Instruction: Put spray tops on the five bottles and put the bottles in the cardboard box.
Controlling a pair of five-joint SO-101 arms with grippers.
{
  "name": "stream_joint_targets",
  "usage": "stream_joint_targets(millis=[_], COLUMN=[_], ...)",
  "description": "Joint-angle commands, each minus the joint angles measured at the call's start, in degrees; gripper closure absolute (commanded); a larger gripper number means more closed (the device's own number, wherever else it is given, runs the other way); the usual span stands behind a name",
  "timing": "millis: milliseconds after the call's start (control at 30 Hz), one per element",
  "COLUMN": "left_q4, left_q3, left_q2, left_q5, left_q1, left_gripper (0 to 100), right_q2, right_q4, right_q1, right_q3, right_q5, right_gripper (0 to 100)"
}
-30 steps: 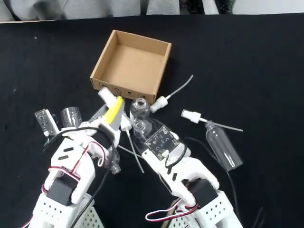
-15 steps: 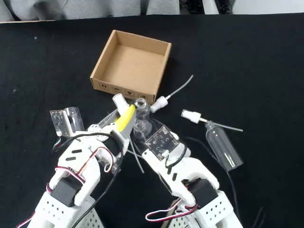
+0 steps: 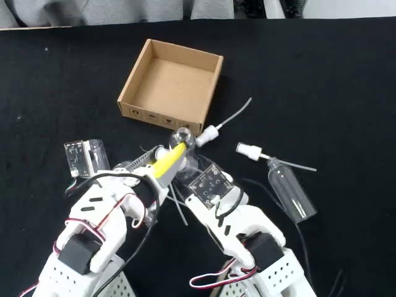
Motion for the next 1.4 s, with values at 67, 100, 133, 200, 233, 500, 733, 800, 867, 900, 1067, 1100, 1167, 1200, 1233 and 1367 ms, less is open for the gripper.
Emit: stream_joint_targets(millis=[67, 100, 133, 200, 233, 500, 733, 800, 867, 900, 1067, 1100, 1167, 1200, 1233, 1367], left_q4=[0.4, 0.4, 0.3, -1.1, -2.2, -5.0, -13.3, -13.7, -13.5, -13.5, -13.4, -13.4, -13.4, -13.4, -13.4, -11.6], left_q3=[-4.9, -5.0, -5.0, -4.7, -4.4, -3.7, 2.0, 2.8, 2.3, 1.8, 0.3, 0.4, 0.5, 0.5, 0.6, 0.0], left_q2=[-0.5, -0.5, -0.5, -0.5, -0.5, -0.4, -0.4, -0.4, -0.5, -0.5, -0.5, -0.5, -0.5, -0.5, -0.5, -0.5], left_q5=[2.6, 2.6, 2.7, 3.1, 4.2, 6.4, 6.2, 6.1, 6.2, 6.3, 6.3, 6.4, 6.4, 6.4, 6.4, 6.1], left_q1=[0.2, 0.2, 0.2, 0.1, 0.1, 0.7, 0.1, 0.1, 0.1, 0.1, 0.7, 0.8, 0.8, 0.8, 0.8, 0.9], left_gripper=[78, 78, 78, 78, 78, 78, 78, 78, 78, 78, 78, 78, 78, 78, 78, 78], right_q2=[-8.0, -8.0, -8.0, -8.0, -8.0, -8.0, -8.0, -8.0, -8.0, -8.0, -8.0, -8.0, -8.0, -8.0, -8.0, -7.8], right_q4=[-1.8, -1.8, -1.8, -1.8, -1.8, -1.8, -1.4, -1.4, -1.5, -1.5, -1.5, -1.5, -1.5, -1.5, -1.3, -1.2], right_q1=[0.5, 0.5, 0.5, 0.4, 0.4, 0.4, 0.4, 0.4, 0.4, 0.4, 0.4, 0.4, 0.4, 0.4, 0.4, 0.8], right_q3=[-0.3, -0.3, -0.3, -0.3, -0.3, -0.3, -0.4, -0.5, -0.4, -0.3, -0.3, -0.3, -0.2, -0.2, -0.2, -0.2], right_q5=[0.3, 0.3, 0.3, 0.3, 0.3, 0.3, 0.3, 0.3, 0.3, 0.3, 0.3, 0.3, 0.4, 0.4, 0.5, 0.6], right_gripper=[98.1, 98.1, 98.1, 98.1, 98.1, 98.1, 98.1, 98.1, 98.1, 98.1, 98.1, 98.1, 98.1, 98.1, 98.1, 98.1])
